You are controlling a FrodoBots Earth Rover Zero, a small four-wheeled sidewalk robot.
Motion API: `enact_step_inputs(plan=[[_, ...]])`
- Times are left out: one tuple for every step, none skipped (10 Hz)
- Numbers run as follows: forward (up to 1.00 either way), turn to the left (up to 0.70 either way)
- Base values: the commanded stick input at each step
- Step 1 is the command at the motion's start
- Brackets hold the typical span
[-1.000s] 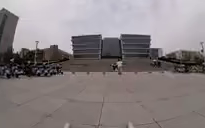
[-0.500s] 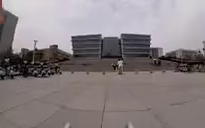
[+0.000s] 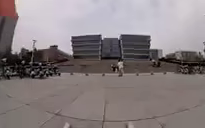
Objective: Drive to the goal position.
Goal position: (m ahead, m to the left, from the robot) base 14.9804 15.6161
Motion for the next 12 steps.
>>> enact_step_inputs(plan=[[0.85,0.00],[0.85,0.00],[0.85,0.00],[0.85,0.00],[0.85,0.00],[0.85,0.00],[0.85,0.00],[0.85,0.01],[0.85,0.02],[0.85,0.10],[0.85,0.20],[0.85,0.22]])
